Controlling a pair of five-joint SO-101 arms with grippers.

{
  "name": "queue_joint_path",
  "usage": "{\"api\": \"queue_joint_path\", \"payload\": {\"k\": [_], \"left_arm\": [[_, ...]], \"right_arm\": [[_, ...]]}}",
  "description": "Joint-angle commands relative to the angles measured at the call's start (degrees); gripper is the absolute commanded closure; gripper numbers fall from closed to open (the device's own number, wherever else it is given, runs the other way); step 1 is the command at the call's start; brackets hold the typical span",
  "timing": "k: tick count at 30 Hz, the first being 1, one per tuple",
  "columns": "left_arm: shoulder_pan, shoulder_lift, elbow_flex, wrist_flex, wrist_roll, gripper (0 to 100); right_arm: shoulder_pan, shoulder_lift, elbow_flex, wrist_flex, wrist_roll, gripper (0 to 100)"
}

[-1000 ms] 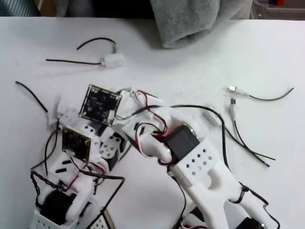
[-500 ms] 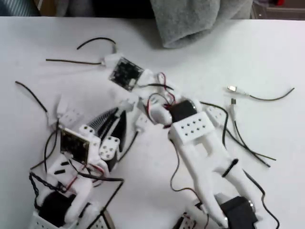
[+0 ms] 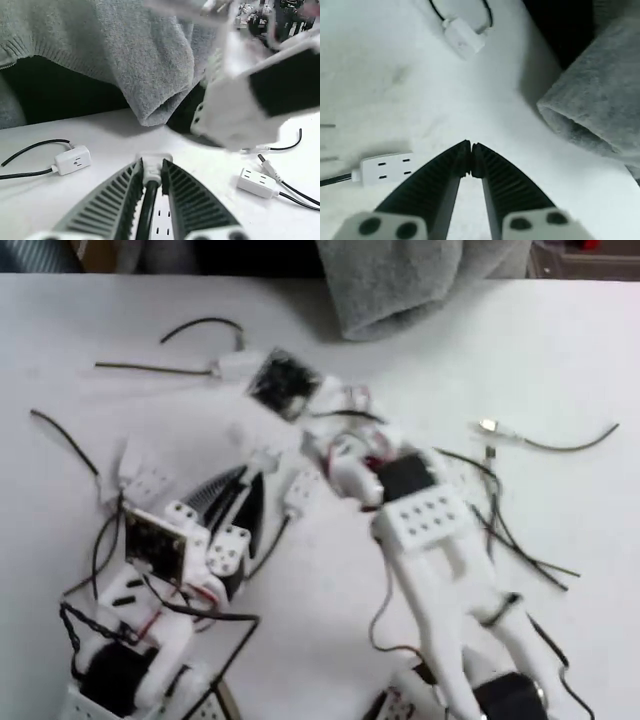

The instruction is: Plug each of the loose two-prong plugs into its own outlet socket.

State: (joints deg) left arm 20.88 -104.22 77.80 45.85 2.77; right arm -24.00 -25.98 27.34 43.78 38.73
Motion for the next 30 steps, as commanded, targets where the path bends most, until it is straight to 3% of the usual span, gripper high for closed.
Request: {"api": "queue_joint_path", "payload": {"k": [1,8,13,17,25,30], "left_arm": [[-3.82,-0.31,-0.62,-0.53,0.00,98],[-6.90,0.84,-3.43,1.41,-5.10,98],[-6.90,16.13,-11.60,1.49,-5.01,98],[-6.81,35.91,-23.38,2.46,-4.92,98],[-4.26,64.22,-50.02,18.20,-5.27,98],[-1.19,78.11,-60.31,23.38,-5.27,98]], "right_arm": [[6.55,-9.10,-1.05,4.88,0.00,98.1],[23.25,-11.21,5.19,14.02,-7.30,98.1],[32.75,-11.47,15.21,13.93,-8.09,98.1],[36.26,-11.65,22.95,12.09,-7.91,98.1],[38.46,-11.65,41.58,-0.75,-8.00,98.1],[42.59,-11.65,44.22,-2.68,-8.00,98.1]]}}
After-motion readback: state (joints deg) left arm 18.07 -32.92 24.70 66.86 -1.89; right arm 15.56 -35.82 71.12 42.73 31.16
